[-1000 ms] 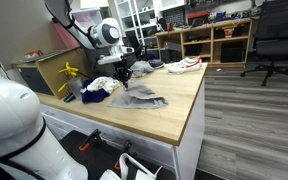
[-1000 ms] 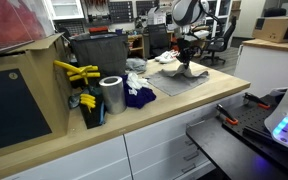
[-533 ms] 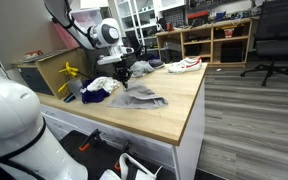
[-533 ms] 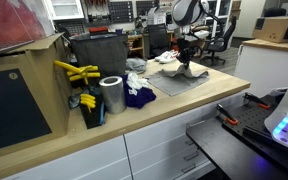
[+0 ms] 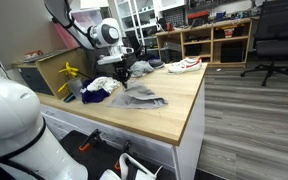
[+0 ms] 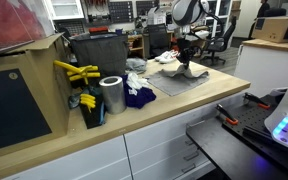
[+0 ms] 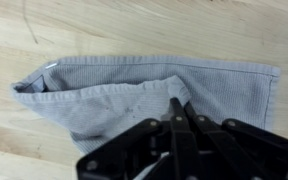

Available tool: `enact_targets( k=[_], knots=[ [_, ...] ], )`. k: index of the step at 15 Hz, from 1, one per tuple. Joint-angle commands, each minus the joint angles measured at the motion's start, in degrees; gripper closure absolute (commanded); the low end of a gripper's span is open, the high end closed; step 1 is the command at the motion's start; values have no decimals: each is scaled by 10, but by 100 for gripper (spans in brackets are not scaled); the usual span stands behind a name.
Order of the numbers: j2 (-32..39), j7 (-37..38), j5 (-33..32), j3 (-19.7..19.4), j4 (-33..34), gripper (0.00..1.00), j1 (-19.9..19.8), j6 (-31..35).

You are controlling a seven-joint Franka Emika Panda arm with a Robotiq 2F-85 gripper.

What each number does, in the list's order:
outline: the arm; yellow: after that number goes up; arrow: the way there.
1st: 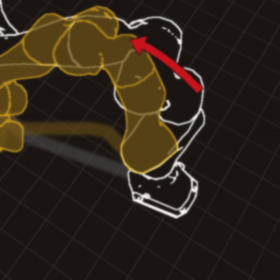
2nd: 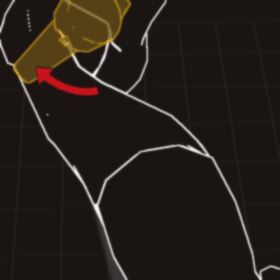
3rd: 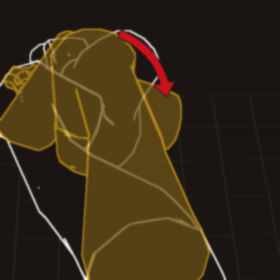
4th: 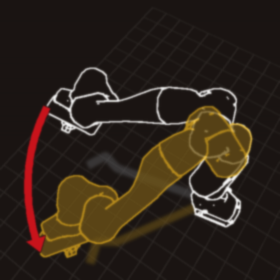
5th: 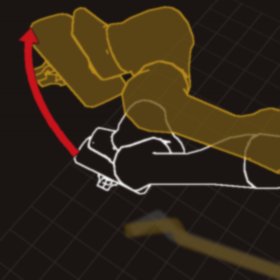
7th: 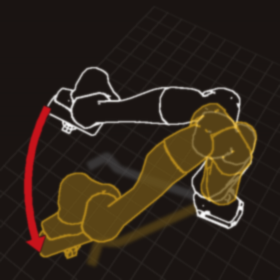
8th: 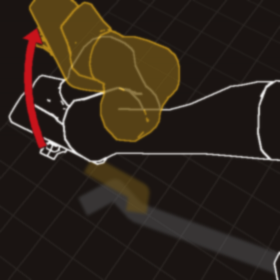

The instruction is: Fold the grey towel

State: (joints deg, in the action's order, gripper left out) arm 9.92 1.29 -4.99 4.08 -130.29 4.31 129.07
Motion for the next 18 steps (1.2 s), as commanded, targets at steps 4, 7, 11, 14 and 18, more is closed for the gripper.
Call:
enact_targets(
  k=[4,7,11,14,18],
  knots=[
    [0,0,0,-1,1,97,1,-1],
    [8,-2,4,0,4,99,2,3],
    [29,1,6,9,17,99,11,15],
    [47,4,10,24,26,99,26,21],
    [71,6,9,44,38,99,47,21]
  ],
)
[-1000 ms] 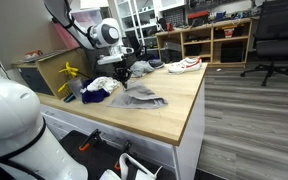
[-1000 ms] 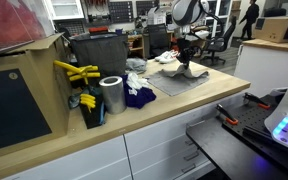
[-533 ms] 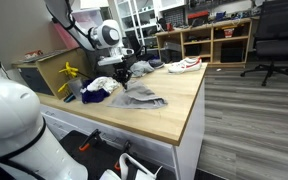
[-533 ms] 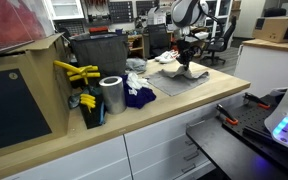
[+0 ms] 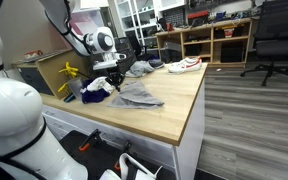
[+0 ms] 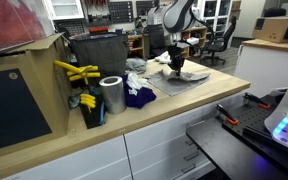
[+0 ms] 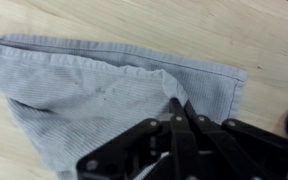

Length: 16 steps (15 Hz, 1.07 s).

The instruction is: Fold the grey towel

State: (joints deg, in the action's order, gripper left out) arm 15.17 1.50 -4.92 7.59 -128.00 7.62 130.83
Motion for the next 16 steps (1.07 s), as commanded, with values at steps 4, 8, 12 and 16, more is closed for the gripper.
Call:
enact_targets(
  k=[4,8,12,16],
  knots=[
    [39,2,1,14,19,99,29,1],
    [54,-4,-8,13,17,99,36,1],
    [63,-14,-1,19,16,66,37,-1],
    [56,-21,13,31,15,35,34,2]
  ],
)
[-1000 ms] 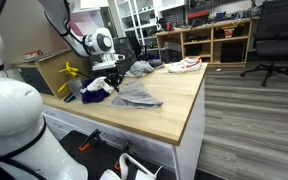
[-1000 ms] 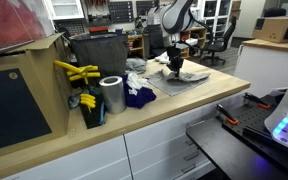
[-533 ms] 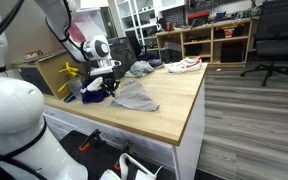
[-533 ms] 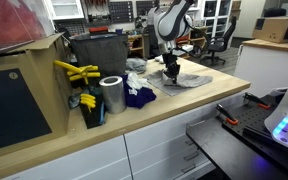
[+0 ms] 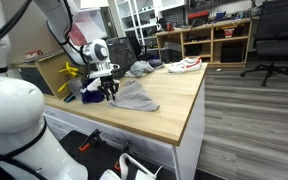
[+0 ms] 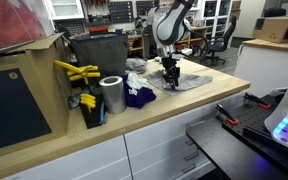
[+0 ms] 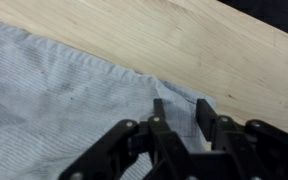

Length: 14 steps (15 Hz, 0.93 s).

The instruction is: Fold the grey towel

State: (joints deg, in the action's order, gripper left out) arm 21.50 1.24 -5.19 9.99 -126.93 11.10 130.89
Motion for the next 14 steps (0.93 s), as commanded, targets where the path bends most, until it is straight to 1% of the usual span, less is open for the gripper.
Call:
enact_targets(
  k=[1,4,5,9,14],
  knots=[
    [-11,-20,19,9,6,27,-2,2],
    [-26,-28,40,17,13,5,-7,3],
    [-30,-30,47,16,18,1,-9,6],
    [-40,-23,68,4,39,0,-19,4],
    [-34,-4,96,-14,55,0,-38,25]
  ],
)
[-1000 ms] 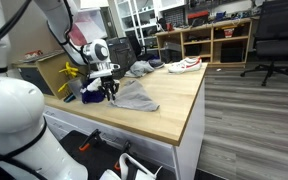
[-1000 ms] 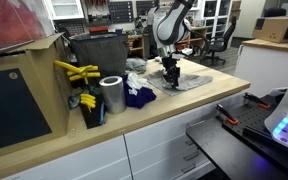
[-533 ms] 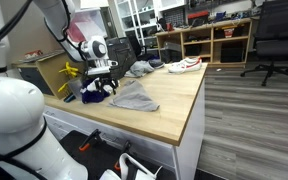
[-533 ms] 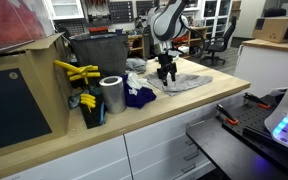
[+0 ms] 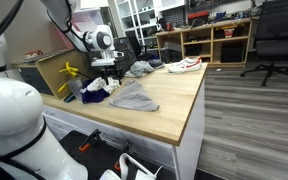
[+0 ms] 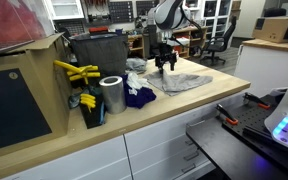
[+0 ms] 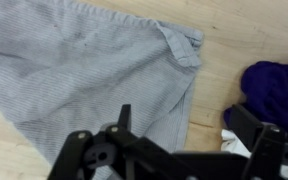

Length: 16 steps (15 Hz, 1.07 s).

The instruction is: Fold the grey towel

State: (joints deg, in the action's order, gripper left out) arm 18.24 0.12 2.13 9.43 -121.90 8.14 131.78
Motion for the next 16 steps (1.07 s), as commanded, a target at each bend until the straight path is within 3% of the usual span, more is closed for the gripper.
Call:
enact_targets(
  k=[1,5,16],
  knots=[
    [2,11,31,-10,7,0,-11,23],
    [27,32,50,-16,28,0,-9,60],
    [157,108,-19,-42,152,0,55,144]
  ],
)
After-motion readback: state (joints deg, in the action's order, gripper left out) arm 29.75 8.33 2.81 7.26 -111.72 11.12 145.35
